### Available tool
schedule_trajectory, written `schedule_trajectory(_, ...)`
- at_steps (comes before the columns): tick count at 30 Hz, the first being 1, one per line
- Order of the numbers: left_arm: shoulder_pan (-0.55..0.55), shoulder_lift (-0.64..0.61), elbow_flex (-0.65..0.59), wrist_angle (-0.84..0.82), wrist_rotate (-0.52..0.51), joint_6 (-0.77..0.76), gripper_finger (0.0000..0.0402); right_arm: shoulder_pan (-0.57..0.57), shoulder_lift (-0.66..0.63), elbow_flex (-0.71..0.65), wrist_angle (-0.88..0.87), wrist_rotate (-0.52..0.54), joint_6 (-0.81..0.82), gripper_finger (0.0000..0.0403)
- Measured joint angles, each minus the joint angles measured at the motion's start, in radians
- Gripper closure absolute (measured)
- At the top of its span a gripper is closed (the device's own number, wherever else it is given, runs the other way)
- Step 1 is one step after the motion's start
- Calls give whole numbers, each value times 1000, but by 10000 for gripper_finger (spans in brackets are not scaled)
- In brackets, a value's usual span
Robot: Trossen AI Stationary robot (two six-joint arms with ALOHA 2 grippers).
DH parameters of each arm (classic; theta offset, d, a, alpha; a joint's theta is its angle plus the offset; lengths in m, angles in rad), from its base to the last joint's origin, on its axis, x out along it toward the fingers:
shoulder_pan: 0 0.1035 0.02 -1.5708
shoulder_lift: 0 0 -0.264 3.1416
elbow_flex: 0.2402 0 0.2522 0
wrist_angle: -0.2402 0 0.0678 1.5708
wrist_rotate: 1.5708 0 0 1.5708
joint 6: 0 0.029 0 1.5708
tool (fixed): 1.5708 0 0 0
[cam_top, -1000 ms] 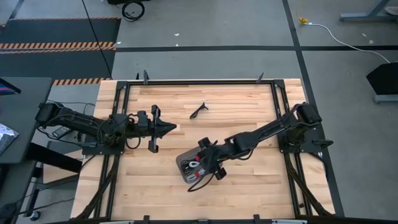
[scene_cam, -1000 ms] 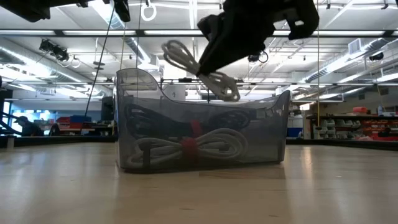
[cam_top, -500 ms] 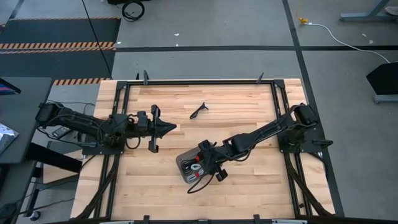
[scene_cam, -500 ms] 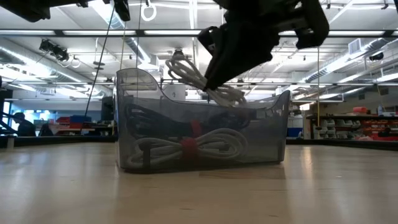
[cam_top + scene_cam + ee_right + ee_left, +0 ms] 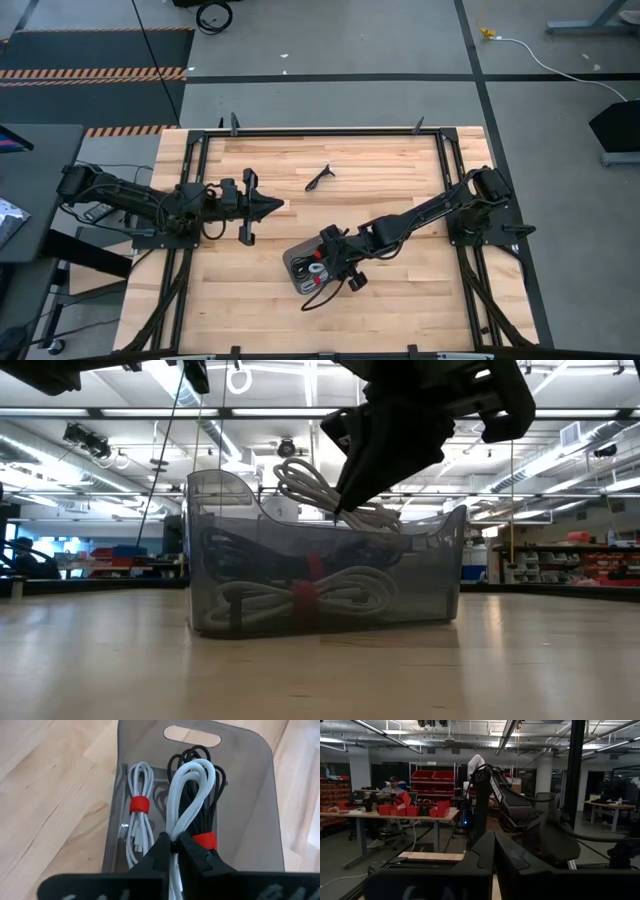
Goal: Pick and place USB-C Cables
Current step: Put the white charger cable into the black bin, then put the black charger cable into the black bin
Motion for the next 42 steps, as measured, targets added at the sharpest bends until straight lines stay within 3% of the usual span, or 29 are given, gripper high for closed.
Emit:
schedule_trajectory(11, 0, 0, 0, 0, 0, 0, 390, -1, 0, 0, -14, 0, 25, 342)
schedule_trajectory(27, 0, 0, 0, -1, 0, -1, 390, -2, 0, 0, -8, 40, 41, 221)
schedule_trajectory(38, 0, 0, 0, -11, -26, -3, 390, 2, -5, 172, -78, 69, 53, 217)
schedule_trajectory(42, 0, 0, 0, -11, -26, -7, 390, -1, -5, 243, -166, 190, 99, 223)
